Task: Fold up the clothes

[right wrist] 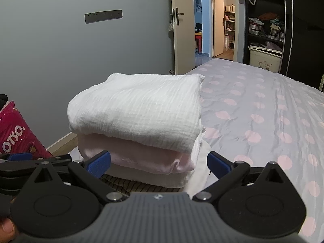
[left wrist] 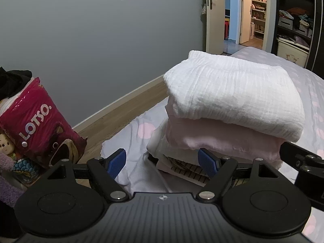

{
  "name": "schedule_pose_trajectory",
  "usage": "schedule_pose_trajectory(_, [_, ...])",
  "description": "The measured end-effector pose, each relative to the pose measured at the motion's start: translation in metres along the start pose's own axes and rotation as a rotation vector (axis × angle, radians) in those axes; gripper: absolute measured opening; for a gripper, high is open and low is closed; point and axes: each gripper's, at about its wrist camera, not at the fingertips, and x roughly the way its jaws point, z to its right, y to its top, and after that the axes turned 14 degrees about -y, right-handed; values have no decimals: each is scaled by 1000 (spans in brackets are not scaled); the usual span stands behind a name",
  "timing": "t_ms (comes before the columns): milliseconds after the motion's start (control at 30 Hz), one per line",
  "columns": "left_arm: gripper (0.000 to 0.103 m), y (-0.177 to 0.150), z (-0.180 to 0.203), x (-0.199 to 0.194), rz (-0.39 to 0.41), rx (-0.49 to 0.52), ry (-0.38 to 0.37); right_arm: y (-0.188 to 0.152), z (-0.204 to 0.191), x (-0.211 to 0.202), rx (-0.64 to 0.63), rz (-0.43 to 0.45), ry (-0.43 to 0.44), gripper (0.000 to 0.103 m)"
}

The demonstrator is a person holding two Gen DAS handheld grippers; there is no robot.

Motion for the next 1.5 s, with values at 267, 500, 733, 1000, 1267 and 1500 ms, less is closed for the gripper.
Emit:
schedule_pose_trajectory(267, [78,0,1,0,0,12,-8,-2,0,1,-5,-5,2,102])
schedule_pose_trajectory(500, [78,0,1,1,0,13,-7,-2,2,-1,3,-5,1,102])
schedule_pose_trajectory(733, [78,0,3,0,2,22,-13,-2,2,0,-2,-8,2,102])
schedule_pose_trajectory(1000, [78,0,-1,1,1,16,-12,-3,-1,1,-7,-12,4,102])
schedule_pose_trajectory(1267, [78,0,-1,0,7,23,-17,-5,-5,3,-14,-19,4,102])
schedule_pose_trajectory(1500, [78,-1,-1,0,13,27,-20,-5,-6,4,-13,-25,4,102])
